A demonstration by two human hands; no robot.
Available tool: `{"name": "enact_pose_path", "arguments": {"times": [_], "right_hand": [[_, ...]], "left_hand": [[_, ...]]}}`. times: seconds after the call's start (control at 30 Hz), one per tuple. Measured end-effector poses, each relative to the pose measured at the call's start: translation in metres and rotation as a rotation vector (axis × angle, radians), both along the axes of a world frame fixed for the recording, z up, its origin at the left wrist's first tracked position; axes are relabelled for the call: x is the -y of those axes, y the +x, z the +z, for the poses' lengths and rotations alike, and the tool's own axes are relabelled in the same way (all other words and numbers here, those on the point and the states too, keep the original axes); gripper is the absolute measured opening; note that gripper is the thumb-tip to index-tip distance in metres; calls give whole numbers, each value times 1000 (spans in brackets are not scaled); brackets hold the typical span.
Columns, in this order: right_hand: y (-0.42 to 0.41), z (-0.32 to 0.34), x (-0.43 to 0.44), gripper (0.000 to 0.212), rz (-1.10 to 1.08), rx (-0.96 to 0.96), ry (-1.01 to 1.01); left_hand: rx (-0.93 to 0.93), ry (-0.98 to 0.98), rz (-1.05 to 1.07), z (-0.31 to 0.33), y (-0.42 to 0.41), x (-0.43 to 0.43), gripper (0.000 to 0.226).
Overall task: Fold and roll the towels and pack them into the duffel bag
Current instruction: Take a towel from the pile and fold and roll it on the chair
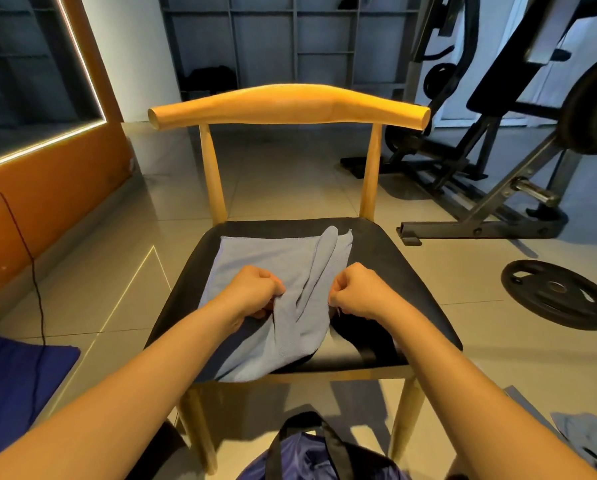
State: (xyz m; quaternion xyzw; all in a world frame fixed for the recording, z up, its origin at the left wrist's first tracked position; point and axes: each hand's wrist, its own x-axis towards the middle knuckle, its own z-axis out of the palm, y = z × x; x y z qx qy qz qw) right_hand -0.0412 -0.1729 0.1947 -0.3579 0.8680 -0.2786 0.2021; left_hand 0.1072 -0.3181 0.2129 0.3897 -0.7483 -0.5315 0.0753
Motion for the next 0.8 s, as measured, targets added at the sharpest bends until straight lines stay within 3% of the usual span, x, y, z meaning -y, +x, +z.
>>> {"name": "enact_pose_path", "arguments": {"times": [0.1,0.2,0.3,0.47,0.8], "right_hand": [[7,3,3,6,156,-54,-34],[20,3,10,19,330,-109,29],[17,-3,14,28,315,-267,78],[6,-2,17,46,292,-220,103],[-6,21,34,8,471,-137,186]], "left_hand": [[8,-10,-17,-1,0,-1,18],[-9,13,-11,-2,1,-1,18],[-50,25,45,-6,5,3,17],[-47,-213,91,-17,8,9,22],[-89,-100,72,-20,8,10,23]]}}
